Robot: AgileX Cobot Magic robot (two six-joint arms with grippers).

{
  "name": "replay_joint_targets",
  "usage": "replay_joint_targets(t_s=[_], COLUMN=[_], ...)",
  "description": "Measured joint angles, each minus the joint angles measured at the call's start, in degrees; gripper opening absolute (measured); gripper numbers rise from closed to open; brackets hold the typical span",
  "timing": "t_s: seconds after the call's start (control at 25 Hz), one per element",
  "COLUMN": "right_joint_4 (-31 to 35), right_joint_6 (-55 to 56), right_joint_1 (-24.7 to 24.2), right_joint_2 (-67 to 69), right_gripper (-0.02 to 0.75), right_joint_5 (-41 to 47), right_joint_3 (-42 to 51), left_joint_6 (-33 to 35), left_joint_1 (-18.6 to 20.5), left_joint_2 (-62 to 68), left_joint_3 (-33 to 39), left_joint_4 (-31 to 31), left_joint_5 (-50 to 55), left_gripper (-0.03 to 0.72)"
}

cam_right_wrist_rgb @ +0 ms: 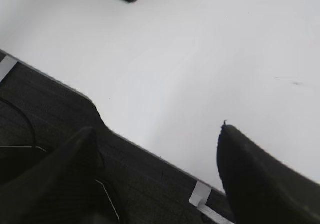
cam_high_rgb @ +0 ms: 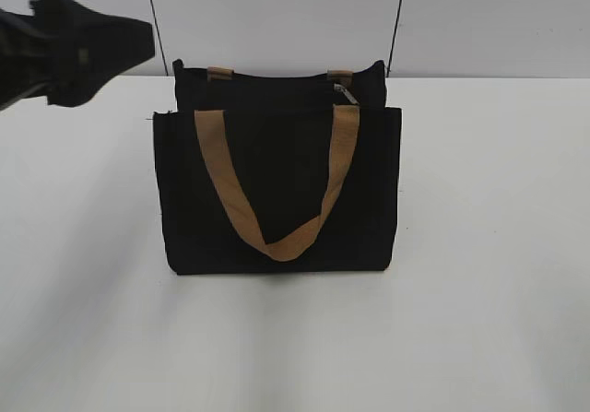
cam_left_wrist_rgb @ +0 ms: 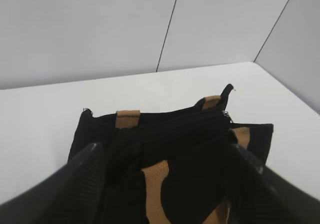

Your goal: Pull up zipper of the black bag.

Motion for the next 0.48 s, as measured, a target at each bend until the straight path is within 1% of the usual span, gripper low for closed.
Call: replay_joint_targets(t_s=[0.12, 0.28, 0.36, 0.4, 0.44, 0.48], right_joint_4=[-0.03, -0.19, -0.19, -0.25, -0.25, -0.25], right_joint_6=[0.05, 0.05, 0.05, 0.05, 0.05, 0.05], right_joint_1=[0.00, 0.00, 0.00, 0.00, 0.00, 0.00], right_joint_2=[0.00, 0.00, 0.00, 0.00, 0.00, 0.00], right_gripper=[0.563, 0.563, 0.563, 0.563, 0.563, 0.563], right_joint_5=[-1.92, -2.31, -2.48, -2.48, -2.48, -2.48], right_joint_3=[0.86, 0.92, 0.92, 0.92, 0.92, 0.92], left_joint_6=[0.97, 5.62, 9.19, 12.47, 17.28, 23.68], left_joint_1=[0.00, -0.04, -0.04, -0.04, -0.04, -0.06], left_joint_2=[-5.79, -8.77, -8.51, -8.28, -8.07, -7.58], left_joint_3=[3.17, 8.85, 10.78, 11.19, 11.25, 11.25], left_joint_4=[-0.43, -0.39, -0.55, -2.08, -6.14, -11.87], left_joint_5=[1.41, 12.00, 15.13, 15.19, 15.19, 15.72], left_gripper=[0.563, 0.561, 0.561, 0.560, 0.559, 0.560])
